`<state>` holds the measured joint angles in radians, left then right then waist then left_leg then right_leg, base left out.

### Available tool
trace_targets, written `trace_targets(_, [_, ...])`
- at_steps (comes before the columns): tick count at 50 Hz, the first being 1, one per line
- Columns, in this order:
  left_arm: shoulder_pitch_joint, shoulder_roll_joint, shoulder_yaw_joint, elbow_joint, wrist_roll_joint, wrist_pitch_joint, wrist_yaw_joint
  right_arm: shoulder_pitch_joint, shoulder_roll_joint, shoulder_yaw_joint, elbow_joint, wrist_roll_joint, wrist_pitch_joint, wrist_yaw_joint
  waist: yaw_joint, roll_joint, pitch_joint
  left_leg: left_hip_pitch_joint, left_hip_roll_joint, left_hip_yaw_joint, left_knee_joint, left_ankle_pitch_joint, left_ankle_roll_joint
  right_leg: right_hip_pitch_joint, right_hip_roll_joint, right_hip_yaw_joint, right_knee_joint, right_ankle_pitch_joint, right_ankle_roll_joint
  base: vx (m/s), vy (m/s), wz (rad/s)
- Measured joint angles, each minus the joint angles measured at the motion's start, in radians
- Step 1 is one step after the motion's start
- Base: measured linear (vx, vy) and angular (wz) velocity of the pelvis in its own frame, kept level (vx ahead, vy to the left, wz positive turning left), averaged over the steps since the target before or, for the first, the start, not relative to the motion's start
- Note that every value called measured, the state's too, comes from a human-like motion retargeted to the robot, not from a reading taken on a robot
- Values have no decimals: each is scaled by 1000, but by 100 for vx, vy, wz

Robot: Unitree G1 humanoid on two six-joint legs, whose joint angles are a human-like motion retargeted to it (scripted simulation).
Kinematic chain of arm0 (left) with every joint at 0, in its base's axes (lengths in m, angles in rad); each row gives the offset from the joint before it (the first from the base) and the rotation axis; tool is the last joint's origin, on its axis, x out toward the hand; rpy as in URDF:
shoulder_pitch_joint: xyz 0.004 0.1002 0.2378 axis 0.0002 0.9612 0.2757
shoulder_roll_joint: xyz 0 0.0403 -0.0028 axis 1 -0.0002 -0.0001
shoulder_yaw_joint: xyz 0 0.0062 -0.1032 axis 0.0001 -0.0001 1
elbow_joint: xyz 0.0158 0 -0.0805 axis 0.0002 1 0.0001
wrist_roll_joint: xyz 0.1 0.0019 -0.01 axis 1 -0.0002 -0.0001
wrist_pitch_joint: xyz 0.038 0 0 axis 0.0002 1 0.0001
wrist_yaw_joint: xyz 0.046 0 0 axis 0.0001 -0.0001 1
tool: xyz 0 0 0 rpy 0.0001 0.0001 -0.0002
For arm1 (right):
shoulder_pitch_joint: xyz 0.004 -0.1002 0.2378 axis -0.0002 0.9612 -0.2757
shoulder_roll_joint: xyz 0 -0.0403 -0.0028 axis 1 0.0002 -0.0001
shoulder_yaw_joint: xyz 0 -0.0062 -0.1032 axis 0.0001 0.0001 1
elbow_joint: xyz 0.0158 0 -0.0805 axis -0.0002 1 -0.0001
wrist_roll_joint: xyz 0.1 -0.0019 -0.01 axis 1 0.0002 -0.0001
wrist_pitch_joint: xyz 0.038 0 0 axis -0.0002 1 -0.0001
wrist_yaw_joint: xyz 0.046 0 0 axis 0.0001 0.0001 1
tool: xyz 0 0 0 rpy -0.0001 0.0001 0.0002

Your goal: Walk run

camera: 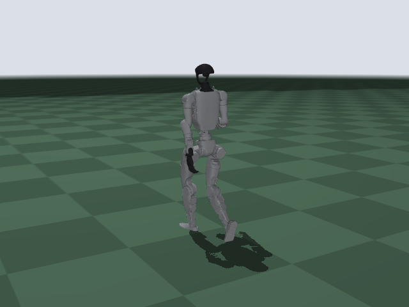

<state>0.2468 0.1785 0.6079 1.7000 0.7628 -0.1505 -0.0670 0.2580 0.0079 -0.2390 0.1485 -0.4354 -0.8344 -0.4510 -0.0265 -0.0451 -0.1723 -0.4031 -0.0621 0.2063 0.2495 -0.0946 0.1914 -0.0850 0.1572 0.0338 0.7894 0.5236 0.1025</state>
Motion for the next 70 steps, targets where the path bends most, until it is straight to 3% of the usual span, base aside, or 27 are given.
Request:
trace_targets(2, [-83,16,2,-5,-33,17,-4,-17,0,-5,0,-2,-6,23,40,57,-8,28,60,-39,-10,-30,-13,-62,45,-7,-22,-37,-38,60,-2,-99])
trace_targets(4, [-156,-3,20,-49,-38,8,7,-14,-3,-14,-10,-12,-6,28,43,82,-1,85,73,-21,-30,-48,-18,-134,24,-30,7,-165,-83,78,2,-20])
trace_targets(8, [-269,-40,-16,-208,-96,-91,-10,10,6,-24,-27,-1,-9,29,-55,130,6,191,67,-63,-93,-62,-34,-258,-6,-34,-107,-382,-69,67,-5,113])
trace_targets(10, [-314,-47,-45,-285,-130,-146,-28,24,11,-20,-31,16,-11,42,-93,126,3,238,47,-69,-117,-78,-41,-299,-66,-33,-247,-405,-33,83,-18,78])
trace_targets(14, [-397,-32,-87,-396,-170,-199,-71,38,24,-16,-37,30,-7,52,-126,83,23,348,-9,-73,-148,-119,-58,-347,-185,-10,-537,-427,-49,78,-26,33])
trace_targets(17, [-443,-13,-104,-421,-178,-206,-97,46,36,-17,-38,22,-2,54,-144,80,42,432,-6,-79,-162,-140,-87,-377,-225,5,-730,-450,-62,74,-32,29])
trace_targets(20, [-456,-3,-111,-401,-172,-202,-97,54,42,-12,-37,13,0,60,-142,95,38,490,17,-58,-160,-146,-129,-376,-243,-67,-855,-496,-23,82,-38,5])
trace_targets(21, [-449,-2,-114,-384,-167,-202,-91,55,46,-12,-36,13,0,65,-155,102,36,501,26,-71,-146,-134,-144,-373,-236,-70,-829,-476,-70,76,-37,36])
trace_targets(22, [-439,-2,-116,-366,-159,-202,-83,56,50,-12,-33,12,1,70,-169,106,32,511,32,-81,-129,-114,-160,-369,-238,-104,-800,-462,-99,86,-45,64])
trace_targets(25, [-381,-8,-112,-288,-110,-199,-65,59,70,-11,-21,15,8,80,-230,110,13,529,60,-112,-50,26,-228,-332,-283,-285,-729,-385,-58,101,-60,83])
trace_targets(27, [-318,-16,-96,-224,-67,-178,-53,61,76,4,-12,28,13,82,-235,114,9,523,92,-100,50,214,-272,-308,-213,-83,-687,-400,-114,93,-61,18])
trace_targets(30, [-229,-29,-123,-107,-79,-136,-24,40,55,13,-4,52,20,92,-258,113,20,418,132,-118,354,475,-338,-241,-208,-117,-660,-455,-161,83,-51,6])
trace_targets(32, [-180,-29,-123,-51,-70,-116,-26,5,32,17,-3,58,19,93,-237,82,18,339,160,-42,538,575,-299,-188,-220,-208,-678,-472,-188,68,-46,-55])
trace_targets(33, [-152,-34,-120,-34,-57,-105,-21,-13,21,18,-2,62,17,95,-223,71,18,303,179,-12,596,558,-272,-168,-198,-171,-686,-486,-202,81,-51,-63])
trace_targets(38, [9,-81,-52,-2,25,-81,26,-89,-18,20,-1,64,2,117,-141,15,36,110,169,52,681,326,-204,-65,-161,-115,-733,-511,-223,79,-41,-99])
trace_targets(42, [116,-108,-39,0,37,-27,-11,-123,-42,29,-22,70,-8,109,-52,-13,63,-34,115,62,505,175,-159,11,-126,-67,-763,-536,-244,56,-23,-118])
trace_targets(45, [166,-121,-37,0,63,19,-43,-137,-58,20,-30,103,-16,137,-24,4,79,-99,108,80,272,156,-83,56,-80,-52,-766,-572,-264,73,-20,-33])
trace_targets(48, [185,-138,-24,0,85,43,-50,-133,-60,14,-31,128,-22,158,-20,26,94,-137,65,79,27,94,-44,101,-41,-51,-764,-608,-283,76,-14,-7])
trace_targets(50, [190,-148,-4,0,99,33,-47,-118,-50,13,-29,129,-24,151,-11,27,96,-156,1,21,-119,32,-61,130,-29,-63,-764,-624,-291,65,-14,-12])
trace_targets(54, [192,-141,21,0,90,4,-33,-73,-16,24,-22,116,-21,136,17,0,84,-133,-16,113,-221,-28,-87,175,-26,-69,-733,-621,-291,83,-19,-35])
trace_targets(57, [187,-127,39,0,64,8,-12,-43,10,27,-16,109,-23,146,60,-27,51,-112,7,205,-152,-27,-17,193,-41,-83,-693,-546,-250,101,-17,-79])
trace_targets(58, [185,-122,42,0,50,6,-9,-33,21,27,-13,107,-25,157,67,-31,39,-113,-4,172,-156,31,8,200,-49,-96,-676,-500,-222,115,-14,-68])
trace_targets(60, [179,-112,43,0,19,2,-16,-7,38,37,-9,105,-27,172,59,-40,13,-101,-41,72,-152,94,36,205,-64,-107,-624,-361,-142,98,-11,-44])
trace_targets(63, [121,-86,45,0,-10,12,-42,14,56,63,-1,111,-26,178,7,-27,7,-98,-42,-23,-70,54,58,148,-28,-51,-435,-100,30,86,-9,12])
trace_targets(66, [7,-36,30,0,-20,17,-49,9,62,70,6,116,-23,183,0,10,17,-34,10,-16,-32,-20,47,20,57,-20,-145,-3,140,79,-23,4])
trace_targets(68, [-81,-8,11,0,-38,10,-41,12,57,63,7,118,-27,195,30,33,16,16,39,-3,-39,-53,34,-50,75,-1,-46,-65,122,81,-10,-62])
trace_targets(70, [-167,2,6,-14,-47,-6,-32,21,50,52,7,120,-27,200,38,56,16,71,50,4,-56,-71,23,-114,45,-28,-10,-173,36,75,5,-7])
